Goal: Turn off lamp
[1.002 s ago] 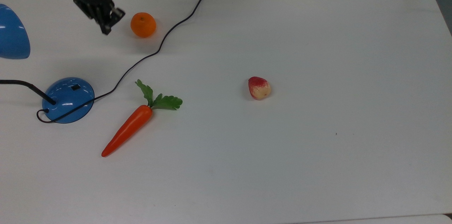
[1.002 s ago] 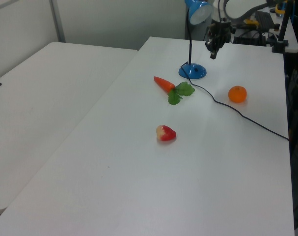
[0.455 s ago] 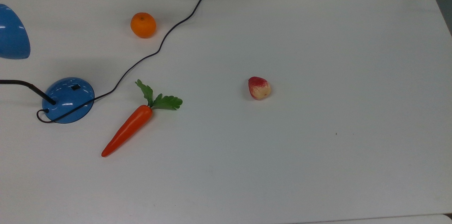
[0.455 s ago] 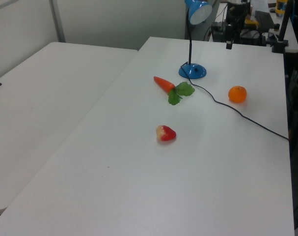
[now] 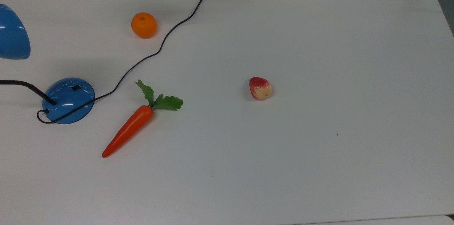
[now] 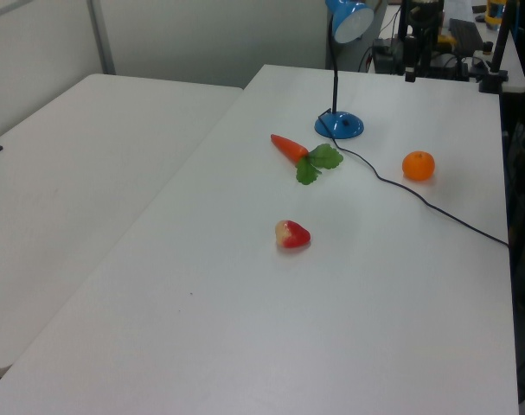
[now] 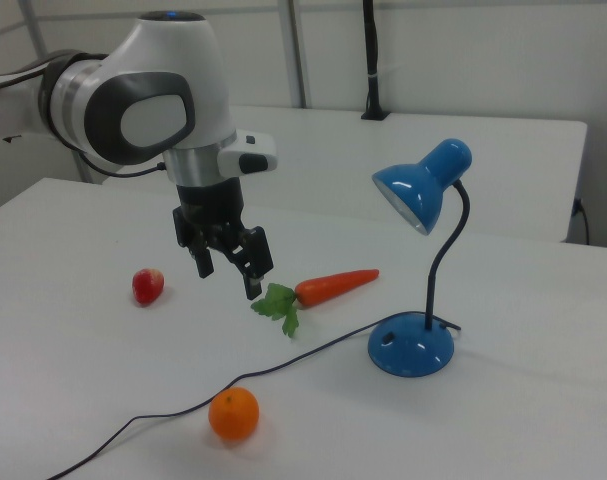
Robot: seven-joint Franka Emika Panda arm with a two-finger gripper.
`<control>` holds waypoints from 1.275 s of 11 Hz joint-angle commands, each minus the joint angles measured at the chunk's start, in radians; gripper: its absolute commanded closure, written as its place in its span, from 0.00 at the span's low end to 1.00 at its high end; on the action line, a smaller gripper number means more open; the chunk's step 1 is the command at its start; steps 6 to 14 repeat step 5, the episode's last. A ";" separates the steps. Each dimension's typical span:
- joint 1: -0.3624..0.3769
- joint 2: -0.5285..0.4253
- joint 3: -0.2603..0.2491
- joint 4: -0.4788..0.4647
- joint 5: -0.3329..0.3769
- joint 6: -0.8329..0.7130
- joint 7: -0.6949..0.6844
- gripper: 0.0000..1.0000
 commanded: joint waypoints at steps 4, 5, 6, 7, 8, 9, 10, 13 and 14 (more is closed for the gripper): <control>0.021 -0.012 -0.058 0.039 0.009 -0.092 -0.100 0.00; 0.020 -0.012 -0.060 0.041 0.009 -0.089 -0.097 0.00; 0.020 -0.012 -0.060 0.041 0.009 -0.089 -0.097 0.00; 0.020 -0.012 -0.060 0.041 0.009 -0.089 -0.097 0.00; 0.020 -0.012 -0.060 0.041 0.009 -0.089 -0.097 0.00; 0.020 -0.012 -0.060 0.041 0.009 -0.089 -0.097 0.00; 0.020 -0.012 -0.060 0.041 0.009 -0.089 -0.097 0.00; 0.020 -0.012 -0.060 0.041 0.009 -0.089 -0.097 0.00; 0.020 -0.012 -0.060 0.041 0.009 -0.089 -0.097 0.00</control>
